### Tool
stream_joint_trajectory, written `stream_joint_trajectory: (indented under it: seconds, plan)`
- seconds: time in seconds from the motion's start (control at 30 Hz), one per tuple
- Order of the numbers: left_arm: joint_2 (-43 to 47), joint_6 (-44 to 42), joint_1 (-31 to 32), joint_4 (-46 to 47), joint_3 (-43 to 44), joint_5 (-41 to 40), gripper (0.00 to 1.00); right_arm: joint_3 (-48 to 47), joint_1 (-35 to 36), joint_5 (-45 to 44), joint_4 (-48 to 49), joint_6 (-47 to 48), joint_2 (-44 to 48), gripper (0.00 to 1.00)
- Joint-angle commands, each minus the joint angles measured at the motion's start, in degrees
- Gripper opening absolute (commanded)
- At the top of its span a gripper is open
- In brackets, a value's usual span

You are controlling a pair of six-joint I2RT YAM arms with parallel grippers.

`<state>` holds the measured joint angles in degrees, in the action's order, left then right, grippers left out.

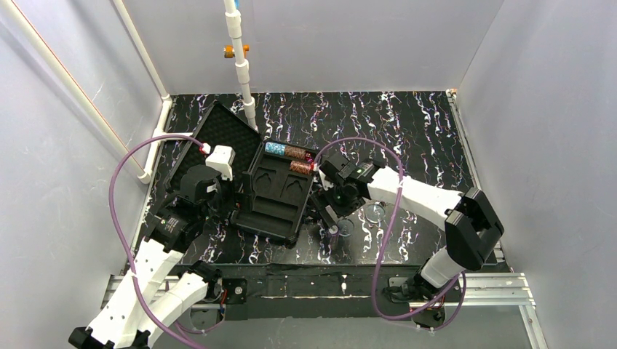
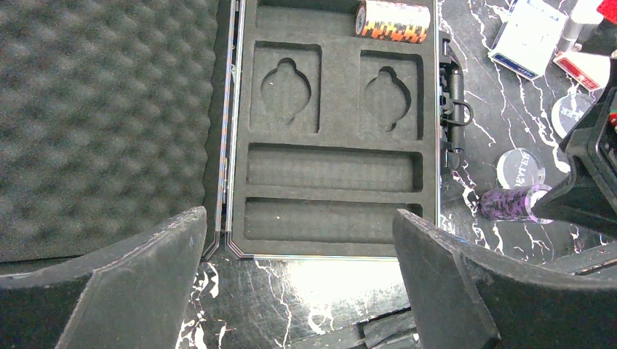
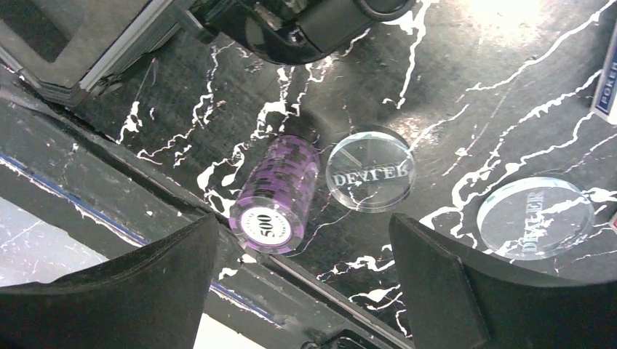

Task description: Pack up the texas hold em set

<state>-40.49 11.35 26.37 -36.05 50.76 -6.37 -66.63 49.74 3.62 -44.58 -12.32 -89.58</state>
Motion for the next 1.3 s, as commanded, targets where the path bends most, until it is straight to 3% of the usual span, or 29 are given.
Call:
stream_joint_trajectory:
  seconds: [0.0, 0.47, 0.73, 1.23, 1.27]
  plan:
    - [0.2, 0.0, 0.0, 0.3, 0.9, 0.6, 0.99, 0.4, 2.4, -0.7, 1.6, -1.2, 1.0, 0.93]
    - [0.3, -0.1, 0.1, 0.3, 0.9, 0.8, 0.99, 3.8, 8.9, -7.0, 3.4, -4.9, -0.1, 0.83]
    - [0.5, -0.1, 0.1, 0.3, 0.9, 0.7, 0.99, 5.5, 10.1, -9.4, 4.4, -5.9, -0.8, 0.66]
    - [0.8, 0.0, 0.1, 0.2, 0.8, 0.1, 0.99, 2.6, 10.5, -11.6, 3.0, -5.3, 0.7, 0.02]
    - [0.7, 0.0, 0.0, 0.2, 0.8, 0.4, 0.99, 2.2, 10.5, -11.8, 2.8, -5.1, 1.1, 0.01]
